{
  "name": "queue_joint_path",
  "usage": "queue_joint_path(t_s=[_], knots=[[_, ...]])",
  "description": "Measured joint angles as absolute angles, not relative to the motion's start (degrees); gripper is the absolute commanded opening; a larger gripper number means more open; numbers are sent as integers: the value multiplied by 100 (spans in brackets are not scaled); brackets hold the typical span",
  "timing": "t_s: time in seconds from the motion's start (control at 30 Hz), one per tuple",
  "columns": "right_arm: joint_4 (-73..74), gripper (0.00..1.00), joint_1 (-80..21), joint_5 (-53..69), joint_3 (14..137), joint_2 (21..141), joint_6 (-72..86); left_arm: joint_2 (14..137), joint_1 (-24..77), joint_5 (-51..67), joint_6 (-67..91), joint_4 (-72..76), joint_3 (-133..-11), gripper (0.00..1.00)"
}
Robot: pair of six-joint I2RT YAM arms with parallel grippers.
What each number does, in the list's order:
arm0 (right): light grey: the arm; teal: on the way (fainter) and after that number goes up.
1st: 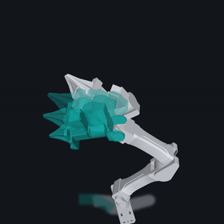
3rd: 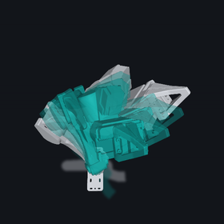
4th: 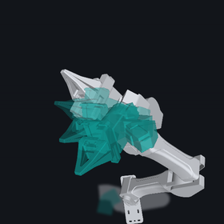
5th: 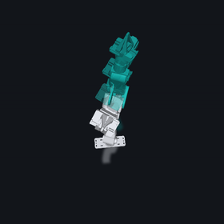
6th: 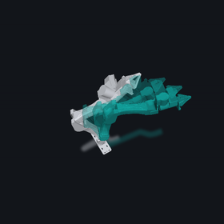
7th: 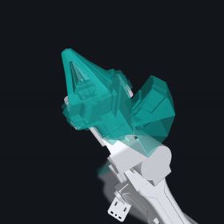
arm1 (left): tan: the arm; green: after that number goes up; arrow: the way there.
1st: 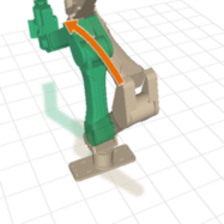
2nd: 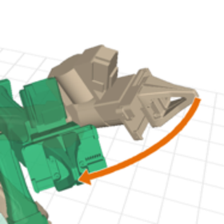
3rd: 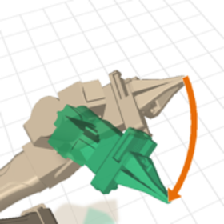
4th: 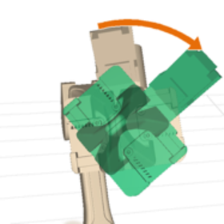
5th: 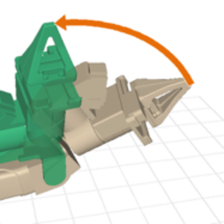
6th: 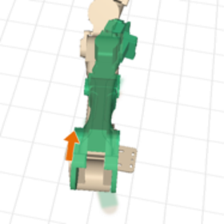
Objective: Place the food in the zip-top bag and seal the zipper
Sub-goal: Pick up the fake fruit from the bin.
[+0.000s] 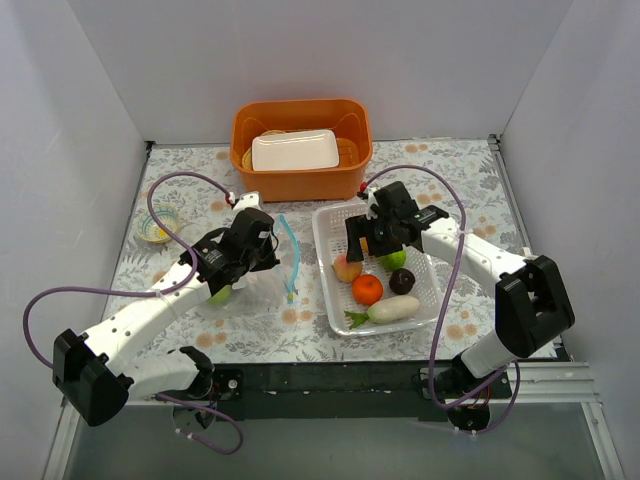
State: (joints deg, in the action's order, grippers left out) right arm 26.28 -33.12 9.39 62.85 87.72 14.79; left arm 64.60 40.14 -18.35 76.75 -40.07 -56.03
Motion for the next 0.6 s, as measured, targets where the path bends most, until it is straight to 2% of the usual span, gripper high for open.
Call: queue_joint_path(t_s=[0.5, 0.6], knots=[[2379, 87, -3483, 1177, 6248, 9295, 1782, 6460, 4014, -1745, 7693, -4003, -5605, 0], [2368, 82, -3531, 1175, 6248, 9341, 1793, 6460, 4014, -1745, 7690, -4003, -5605, 0]])
